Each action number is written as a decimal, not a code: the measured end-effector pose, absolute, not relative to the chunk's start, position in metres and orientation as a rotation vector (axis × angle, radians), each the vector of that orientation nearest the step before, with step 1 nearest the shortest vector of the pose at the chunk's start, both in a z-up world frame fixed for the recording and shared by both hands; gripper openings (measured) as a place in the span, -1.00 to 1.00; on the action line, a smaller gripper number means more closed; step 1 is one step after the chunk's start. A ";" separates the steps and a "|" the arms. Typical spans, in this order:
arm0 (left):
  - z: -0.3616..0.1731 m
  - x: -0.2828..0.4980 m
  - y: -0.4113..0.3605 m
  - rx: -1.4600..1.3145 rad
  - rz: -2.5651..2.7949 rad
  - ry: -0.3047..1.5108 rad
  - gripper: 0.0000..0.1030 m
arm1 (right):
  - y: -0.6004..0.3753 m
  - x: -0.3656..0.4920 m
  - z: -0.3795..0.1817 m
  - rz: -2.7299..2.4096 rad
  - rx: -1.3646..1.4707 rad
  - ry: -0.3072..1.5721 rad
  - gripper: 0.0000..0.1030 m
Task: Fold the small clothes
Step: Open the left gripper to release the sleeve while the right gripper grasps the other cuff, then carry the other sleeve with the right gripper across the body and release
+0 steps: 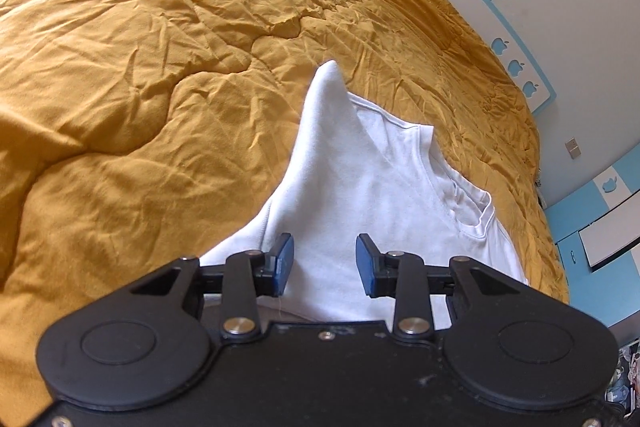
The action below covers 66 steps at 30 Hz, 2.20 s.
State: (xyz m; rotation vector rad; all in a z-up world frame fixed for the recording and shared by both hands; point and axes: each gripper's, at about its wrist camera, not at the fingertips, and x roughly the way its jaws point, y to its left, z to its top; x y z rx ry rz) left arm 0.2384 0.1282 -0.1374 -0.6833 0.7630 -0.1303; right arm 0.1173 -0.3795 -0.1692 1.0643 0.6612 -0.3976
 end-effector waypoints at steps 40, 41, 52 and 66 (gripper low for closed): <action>-0.119 0.219 -0.132 -0.502 -0.582 0.935 -0.18 | -0.602 -0.087 -0.154 -0.859 1.293 0.098 -0.18; -0.122 0.219 -0.137 -0.490 -0.583 0.944 -0.18 | -0.605 -0.084 -0.156 -0.865 1.292 0.093 -0.19; -0.139 0.228 -0.156 -0.461 -0.563 0.985 -0.17 | -0.627 -0.061 -0.160 -0.911 1.296 0.038 -0.81; -0.078 0.200 -0.051 -0.580 -0.433 0.765 -0.17 | -0.580 -0.033 -0.060 -0.696 1.049 -0.029 -0.82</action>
